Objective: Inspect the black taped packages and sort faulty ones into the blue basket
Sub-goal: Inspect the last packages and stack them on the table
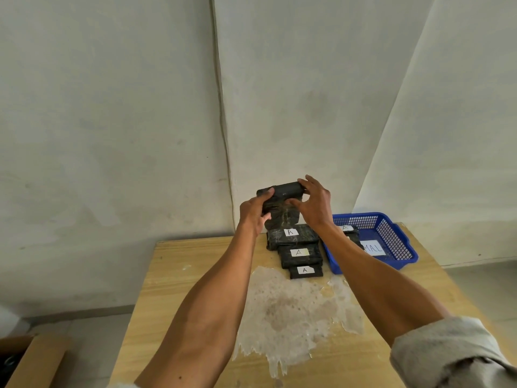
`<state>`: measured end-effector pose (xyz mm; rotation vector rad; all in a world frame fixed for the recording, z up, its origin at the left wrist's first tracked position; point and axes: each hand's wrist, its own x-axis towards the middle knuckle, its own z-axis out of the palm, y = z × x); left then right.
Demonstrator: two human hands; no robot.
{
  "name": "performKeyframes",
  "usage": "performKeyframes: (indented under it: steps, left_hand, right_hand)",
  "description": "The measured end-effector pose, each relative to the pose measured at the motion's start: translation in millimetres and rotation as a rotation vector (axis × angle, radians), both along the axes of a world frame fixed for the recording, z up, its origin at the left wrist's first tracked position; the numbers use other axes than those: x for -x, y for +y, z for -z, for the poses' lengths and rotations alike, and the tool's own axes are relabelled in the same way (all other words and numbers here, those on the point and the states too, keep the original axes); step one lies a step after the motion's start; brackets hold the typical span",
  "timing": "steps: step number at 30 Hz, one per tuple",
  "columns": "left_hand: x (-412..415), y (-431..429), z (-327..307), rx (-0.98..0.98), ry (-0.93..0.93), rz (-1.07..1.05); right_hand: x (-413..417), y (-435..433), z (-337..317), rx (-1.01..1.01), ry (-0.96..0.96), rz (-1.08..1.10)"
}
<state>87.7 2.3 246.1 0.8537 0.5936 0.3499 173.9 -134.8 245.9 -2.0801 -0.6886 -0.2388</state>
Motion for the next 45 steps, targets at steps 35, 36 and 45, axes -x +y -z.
performKeyframes:
  steps: [35, 36, 45]
  left_hand:
    - [-9.5, -14.2, 14.5, -0.311, -0.13, -0.112]
    - [-9.6, -13.7, 14.3, -0.309, -0.132, -0.111]
    - [-7.0, -20.9, 9.1, 0.013, -0.108, -0.274]
  right_hand:
    - [3.2, 7.5, -12.3, -0.371, 0.488, 0.179]
    - [1.2, 7.9, -10.9, -0.385, 0.523, 0.193]
    - [-3.8, 4.6, -18.8, -0.717, 0.816, 0.098]
